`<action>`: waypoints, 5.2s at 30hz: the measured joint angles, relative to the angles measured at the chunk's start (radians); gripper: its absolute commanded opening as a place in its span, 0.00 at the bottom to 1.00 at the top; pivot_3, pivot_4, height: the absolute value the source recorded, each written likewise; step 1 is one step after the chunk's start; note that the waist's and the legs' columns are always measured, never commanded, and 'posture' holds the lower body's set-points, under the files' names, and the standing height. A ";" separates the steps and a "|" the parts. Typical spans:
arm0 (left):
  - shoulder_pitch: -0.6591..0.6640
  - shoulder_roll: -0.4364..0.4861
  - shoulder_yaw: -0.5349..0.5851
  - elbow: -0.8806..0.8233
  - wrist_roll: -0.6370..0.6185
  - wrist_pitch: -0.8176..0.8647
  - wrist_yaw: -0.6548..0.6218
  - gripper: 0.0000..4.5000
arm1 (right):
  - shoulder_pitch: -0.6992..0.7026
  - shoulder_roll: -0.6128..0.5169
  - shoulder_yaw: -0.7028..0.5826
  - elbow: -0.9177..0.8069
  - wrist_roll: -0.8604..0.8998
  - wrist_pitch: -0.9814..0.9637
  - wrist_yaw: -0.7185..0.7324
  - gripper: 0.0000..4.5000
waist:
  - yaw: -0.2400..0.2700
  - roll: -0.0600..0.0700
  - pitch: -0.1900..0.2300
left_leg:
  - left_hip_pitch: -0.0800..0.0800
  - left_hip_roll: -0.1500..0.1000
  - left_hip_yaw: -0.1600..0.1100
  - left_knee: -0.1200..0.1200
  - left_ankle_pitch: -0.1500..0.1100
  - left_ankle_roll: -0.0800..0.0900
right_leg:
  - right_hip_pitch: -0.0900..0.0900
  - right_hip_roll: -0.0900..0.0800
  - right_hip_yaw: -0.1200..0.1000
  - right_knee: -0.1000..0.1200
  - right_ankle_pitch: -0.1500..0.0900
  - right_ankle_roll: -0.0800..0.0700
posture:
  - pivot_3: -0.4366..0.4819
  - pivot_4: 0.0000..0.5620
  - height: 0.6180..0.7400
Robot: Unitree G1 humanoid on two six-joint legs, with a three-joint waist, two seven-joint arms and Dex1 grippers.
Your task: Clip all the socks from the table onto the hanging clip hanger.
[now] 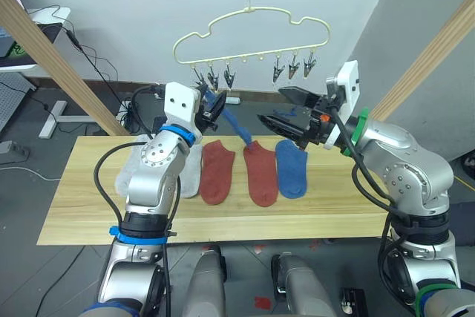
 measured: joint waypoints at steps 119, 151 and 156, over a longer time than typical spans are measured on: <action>-0.256 -0.071 0.047 0.484 0.160 -0.306 0.063 0.23 | -0.040 -0.004 -0.007 0.000 0.077 0.015 -0.108 1.00 | -0.018 0.000 0.000 | 0.000 0.000 -0.002 0.008 0.000 0.000 | 0.003 0.000 -0.001 0.003 0.000 0.000 | 0.45 0.48 1.00; -0.152 0.049 0.179 0.068 -0.184 0.348 -0.081 0.05 | -0.098 0.106 0.314 1.006 -0.541 -0.399 -0.185 1.00 | -0.028 0.000 0.000 | 0.002 0.001 -0.002 0.009 0.000 0.000 | 0.004 0.002 -0.001 0.004 0.000 0.000 | 0.52 0.45 1.00; -0.129 0.043 0.180 0.012 -0.209 0.391 -0.063 0.05 | -0.109 0.130 0.293 1.116 -0.565 -0.452 -0.165 1.00 | -0.026 0.000 0.000 | 0.003 0.001 -0.002 0.009 0.000 0.000 | 0.006 0.001 -0.001 0.004 0.000 0.000 | 0.53 0.44 1.00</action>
